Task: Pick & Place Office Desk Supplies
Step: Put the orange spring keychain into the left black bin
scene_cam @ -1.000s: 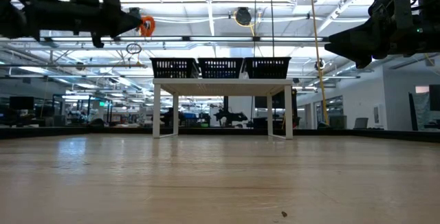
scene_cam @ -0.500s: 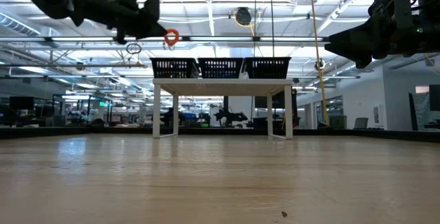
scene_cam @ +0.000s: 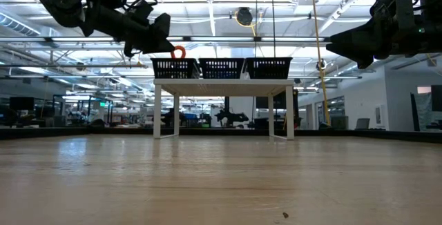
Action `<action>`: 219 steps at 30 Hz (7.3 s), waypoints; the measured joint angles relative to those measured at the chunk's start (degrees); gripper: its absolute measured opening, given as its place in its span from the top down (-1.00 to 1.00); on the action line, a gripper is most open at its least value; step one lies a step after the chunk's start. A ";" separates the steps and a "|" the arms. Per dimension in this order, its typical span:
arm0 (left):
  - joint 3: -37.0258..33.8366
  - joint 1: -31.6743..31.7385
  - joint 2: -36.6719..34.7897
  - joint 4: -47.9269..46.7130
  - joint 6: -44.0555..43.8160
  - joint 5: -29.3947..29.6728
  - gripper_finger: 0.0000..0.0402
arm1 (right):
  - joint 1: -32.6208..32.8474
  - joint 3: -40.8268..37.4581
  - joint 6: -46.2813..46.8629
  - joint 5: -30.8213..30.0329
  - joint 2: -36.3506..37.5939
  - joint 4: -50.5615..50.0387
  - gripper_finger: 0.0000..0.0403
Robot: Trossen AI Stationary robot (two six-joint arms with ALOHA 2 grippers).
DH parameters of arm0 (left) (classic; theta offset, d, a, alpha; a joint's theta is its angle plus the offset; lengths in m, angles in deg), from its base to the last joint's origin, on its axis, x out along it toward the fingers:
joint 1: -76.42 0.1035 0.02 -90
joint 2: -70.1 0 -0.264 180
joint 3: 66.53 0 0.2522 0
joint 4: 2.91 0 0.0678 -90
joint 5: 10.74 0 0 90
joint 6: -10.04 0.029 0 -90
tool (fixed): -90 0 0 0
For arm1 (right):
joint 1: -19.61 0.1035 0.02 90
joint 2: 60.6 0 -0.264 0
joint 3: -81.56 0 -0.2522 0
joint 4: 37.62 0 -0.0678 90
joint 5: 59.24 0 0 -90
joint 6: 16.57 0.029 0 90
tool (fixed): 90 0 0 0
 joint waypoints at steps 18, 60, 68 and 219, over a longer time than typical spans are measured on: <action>0.00 -0.02 0.00 -0.04 -1.68 -0.09 0.84 | -0.01 0.00 0.00 0.00 -0.01 0.00 0.18; 11.10 -43.40 -14.45 -57.28 -10.97 0.09 0.18 | 0.00 0.01 0.00 0.00 -0.02 0.00 0.18; 17.06 -52.57 -2.08 -70.53 -31.75 -8.19 0.24 | 0.00 0.01 0.00 0.00 -0.02 0.00 0.18; 17.55 -0.70 8.04 -27.17 -0.28 8.52 0.87 | 0.01 -0.01 0.00 0.00 -0.01 0.00 0.18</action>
